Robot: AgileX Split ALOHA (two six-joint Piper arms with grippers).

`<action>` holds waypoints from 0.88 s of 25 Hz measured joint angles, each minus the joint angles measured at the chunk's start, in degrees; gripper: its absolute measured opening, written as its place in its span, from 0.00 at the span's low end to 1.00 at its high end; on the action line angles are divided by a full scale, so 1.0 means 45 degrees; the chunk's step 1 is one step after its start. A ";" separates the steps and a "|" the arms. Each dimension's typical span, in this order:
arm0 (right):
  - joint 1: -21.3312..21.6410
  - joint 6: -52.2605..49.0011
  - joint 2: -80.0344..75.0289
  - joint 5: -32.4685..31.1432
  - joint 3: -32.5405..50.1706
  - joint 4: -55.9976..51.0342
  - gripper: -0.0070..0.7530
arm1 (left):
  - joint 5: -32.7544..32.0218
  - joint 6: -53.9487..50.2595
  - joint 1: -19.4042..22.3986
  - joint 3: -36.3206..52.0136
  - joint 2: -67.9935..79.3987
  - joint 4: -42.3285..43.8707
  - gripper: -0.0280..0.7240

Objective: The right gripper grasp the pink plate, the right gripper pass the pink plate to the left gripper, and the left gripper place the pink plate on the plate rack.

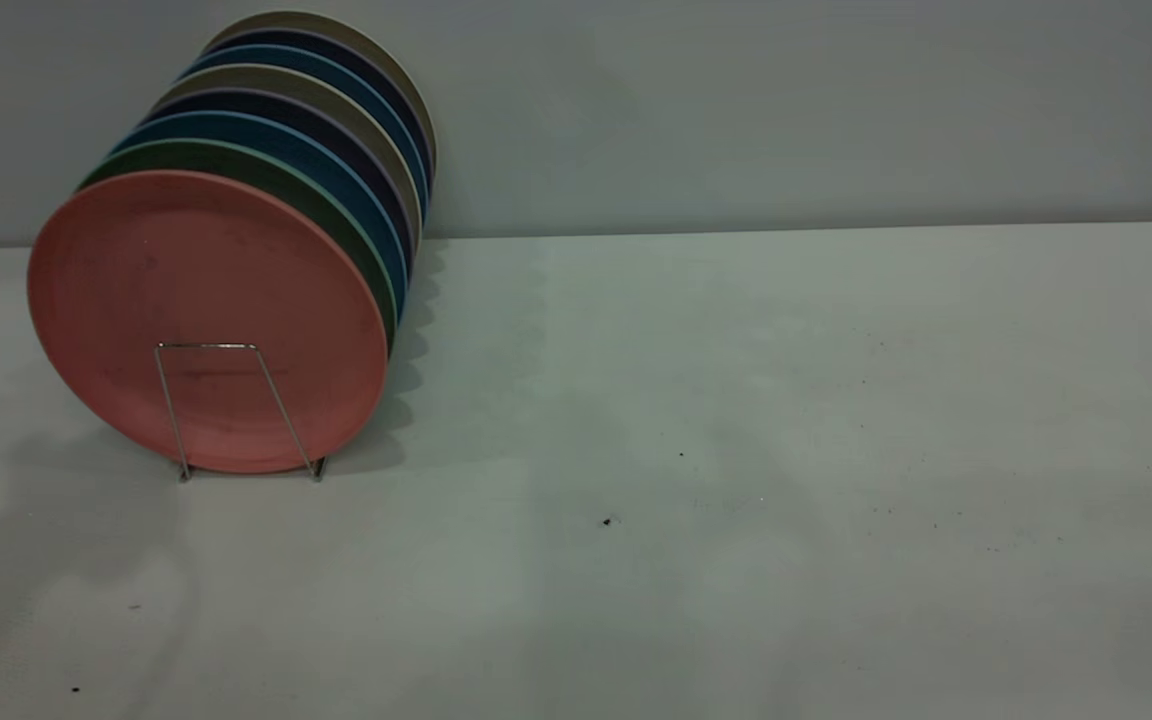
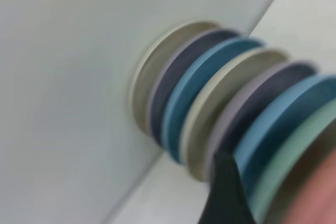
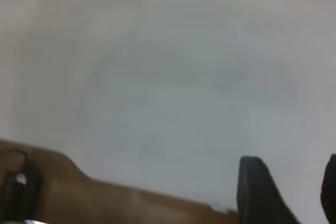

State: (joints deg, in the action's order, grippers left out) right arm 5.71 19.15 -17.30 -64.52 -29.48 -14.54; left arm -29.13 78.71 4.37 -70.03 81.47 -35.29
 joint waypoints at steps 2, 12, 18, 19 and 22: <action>-0.0544 -0.0726 0.0000 -0.0296 0.0018 0.0965 0.42 | -0.0794 -0.1969 0.0000 0.0000 -0.0737 0.0380 0.80; -0.2407 -0.3473 0.0000 -0.0033 0.0538 0.3099 0.42 | -0.7820 -1.0796 0.0000 0.0000 -0.3998 0.5718 0.80; -0.4019 -0.3797 0.0000 0.0006 0.0538 0.3298 0.42 | -0.8386 -1.3220 0.0000 0.1173 -0.5284 0.6553 0.80; -0.4292 -0.3808 0.0000 0.0005 0.0538 0.3323 0.42 | -0.8386 -1.3365 0.0000 0.1670 -0.5631 0.6563 0.80; -0.4723 -0.3813 0.0000 0.0005 0.0538 0.3348 0.44 | -0.8386 -1.3636 0.0000 0.3410 -0.6902 0.6621 0.80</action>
State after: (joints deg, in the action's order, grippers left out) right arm -15.55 1.99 -17.30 -64.50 -27.06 0.52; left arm -66.87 17.34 4.37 -54.69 50.41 -5.50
